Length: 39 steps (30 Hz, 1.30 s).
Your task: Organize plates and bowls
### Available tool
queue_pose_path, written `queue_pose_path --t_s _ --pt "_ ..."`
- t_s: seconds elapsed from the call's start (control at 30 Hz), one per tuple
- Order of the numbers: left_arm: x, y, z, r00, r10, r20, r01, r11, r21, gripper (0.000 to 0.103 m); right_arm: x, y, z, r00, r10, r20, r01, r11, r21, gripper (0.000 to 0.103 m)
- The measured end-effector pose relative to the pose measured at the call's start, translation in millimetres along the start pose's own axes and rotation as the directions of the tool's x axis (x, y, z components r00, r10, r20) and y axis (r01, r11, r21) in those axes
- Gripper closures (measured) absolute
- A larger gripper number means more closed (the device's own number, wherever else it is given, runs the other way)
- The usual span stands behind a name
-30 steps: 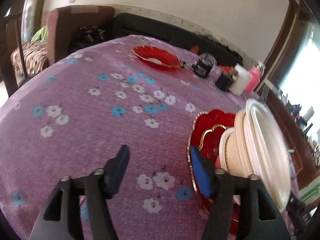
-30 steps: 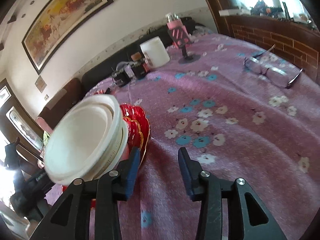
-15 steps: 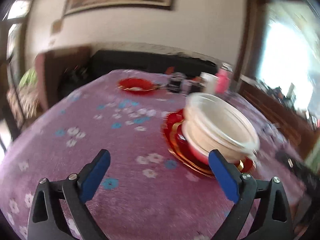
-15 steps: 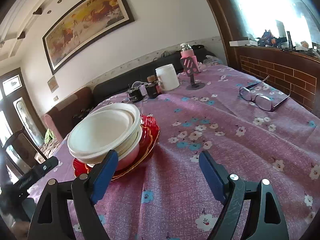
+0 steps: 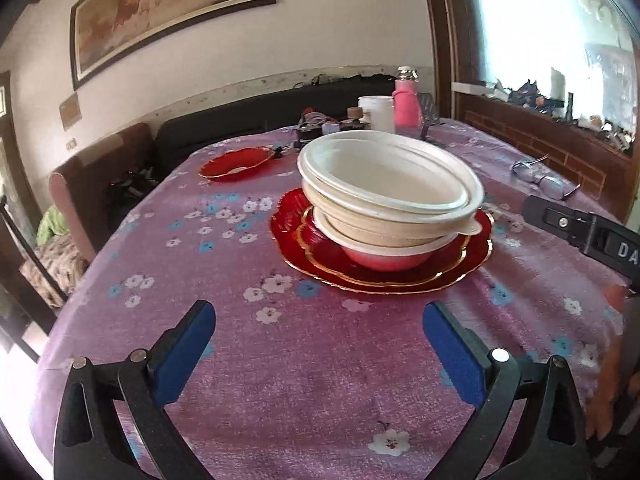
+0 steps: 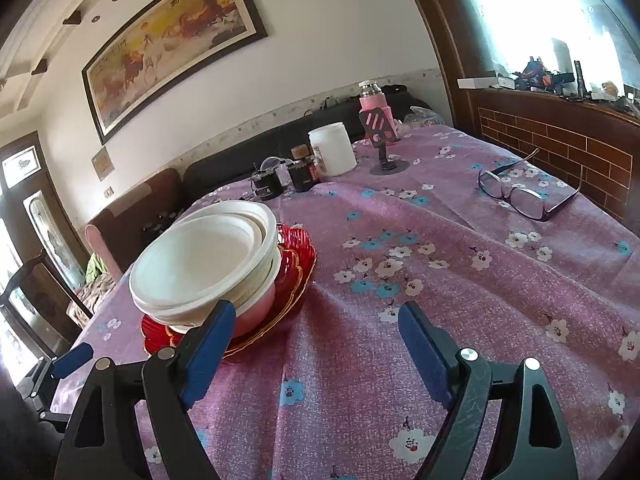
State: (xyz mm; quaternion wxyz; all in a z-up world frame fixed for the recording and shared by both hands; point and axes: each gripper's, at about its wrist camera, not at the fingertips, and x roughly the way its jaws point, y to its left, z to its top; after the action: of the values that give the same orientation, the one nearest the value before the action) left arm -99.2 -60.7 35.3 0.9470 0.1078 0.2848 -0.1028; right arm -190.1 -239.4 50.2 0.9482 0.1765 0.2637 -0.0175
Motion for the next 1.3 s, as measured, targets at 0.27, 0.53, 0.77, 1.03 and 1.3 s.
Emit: queue_pose_path --t_s 0.27,0.53,0.77,1.03,1.3 --pt "5 -1 -1 0.996 0.087 -0.029 -0.086 0.995 0.047 0.0 4 0 1 1.0 0.001 -0.013 -0.001 1.0 0.002 0.016" --pt "9 -3 -2 0.994 0.097 -0.039 -0.095 0.993 0.068 0.0 4 -1 1 1.0 0.001 -0.012 -0.001 1.0 0.003 0.016" --pt "14 -2 -3 0.993 0.096 -0.064 -0.091 0.994 0.065 0.0 4 0 1 1.0 0.005 -0.014 -0.005 1.0 0.001 0.015" --pt "16 -4 -4 0.991 0.104 -0.079 -0.098 0.992 0.078 0.0 7 1 2 1.0 0.009 -0.016 -0.009 1.0 0.0 0.015" --pt "21 -7 -5 0.987 0.124 -0.106 -0.114 0.989 0.097 0.0 5 1 1 1.0 0.022 -0.011 -0.022 1.0 0.0 0.015"
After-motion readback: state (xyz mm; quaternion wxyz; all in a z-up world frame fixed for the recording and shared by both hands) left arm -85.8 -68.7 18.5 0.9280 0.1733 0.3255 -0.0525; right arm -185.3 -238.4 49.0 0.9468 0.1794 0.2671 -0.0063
